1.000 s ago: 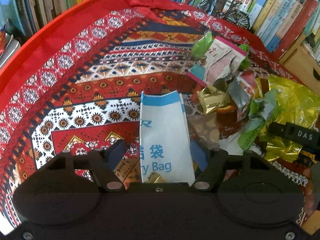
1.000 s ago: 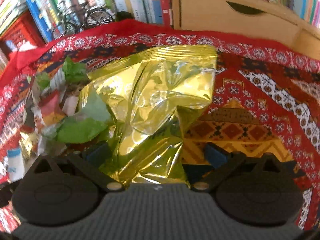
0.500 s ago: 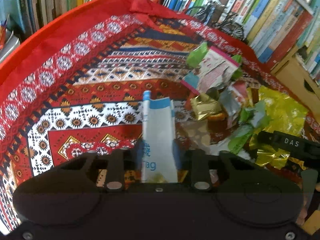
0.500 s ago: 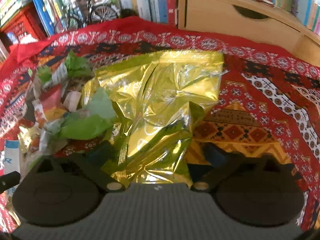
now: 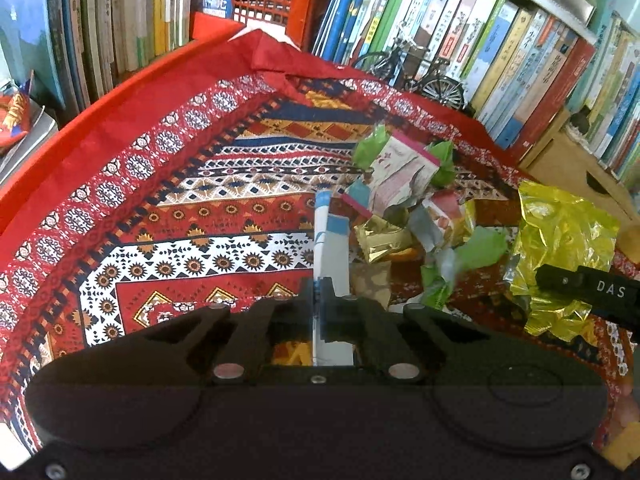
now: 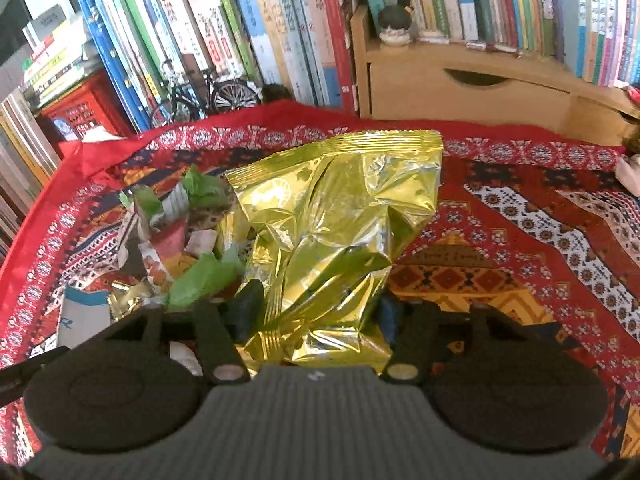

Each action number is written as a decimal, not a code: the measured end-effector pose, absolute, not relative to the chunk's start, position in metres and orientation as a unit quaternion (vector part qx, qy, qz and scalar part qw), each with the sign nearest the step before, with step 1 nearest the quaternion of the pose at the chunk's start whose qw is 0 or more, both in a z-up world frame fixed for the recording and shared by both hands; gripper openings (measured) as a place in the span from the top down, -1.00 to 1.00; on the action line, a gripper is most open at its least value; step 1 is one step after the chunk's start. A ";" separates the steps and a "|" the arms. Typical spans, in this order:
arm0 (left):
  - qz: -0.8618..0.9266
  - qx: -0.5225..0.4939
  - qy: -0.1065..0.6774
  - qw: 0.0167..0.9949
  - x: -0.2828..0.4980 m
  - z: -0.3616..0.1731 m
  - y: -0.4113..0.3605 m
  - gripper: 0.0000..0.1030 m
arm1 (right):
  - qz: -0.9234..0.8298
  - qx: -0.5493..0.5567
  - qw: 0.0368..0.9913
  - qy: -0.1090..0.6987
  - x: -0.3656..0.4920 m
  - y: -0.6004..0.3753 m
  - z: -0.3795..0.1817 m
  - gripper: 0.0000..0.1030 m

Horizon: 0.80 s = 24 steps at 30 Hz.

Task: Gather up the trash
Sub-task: 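Carry the gold foil bag and white paper bag to the black trash bin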

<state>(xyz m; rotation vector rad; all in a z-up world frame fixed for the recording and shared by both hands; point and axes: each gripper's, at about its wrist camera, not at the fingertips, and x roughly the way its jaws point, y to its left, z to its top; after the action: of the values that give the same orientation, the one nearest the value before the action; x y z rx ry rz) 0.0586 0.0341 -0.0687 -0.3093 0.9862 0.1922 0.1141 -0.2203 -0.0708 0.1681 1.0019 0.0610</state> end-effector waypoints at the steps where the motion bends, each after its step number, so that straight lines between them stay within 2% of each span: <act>1: 0.092 -0.146 0.470 0.866 0.057 -0.067 0.033 0.96 | 0.029 0.082 0.874 0.478 0.112 -0.222 -0.069 -0.15; 24: 0.092 -0.155 0.413 0.893 0.006 -0.006 0.035 0.96 | 0.044 0.113 0.893 0.433 0.067 -0.220 -0.021 -0.06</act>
<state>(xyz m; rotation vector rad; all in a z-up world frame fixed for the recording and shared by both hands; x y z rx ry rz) 0.0056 0.0349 -0.0064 -0.3209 0.8563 0.1912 0.0667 -0.2200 -0.0210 0.2352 0.8978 0.0913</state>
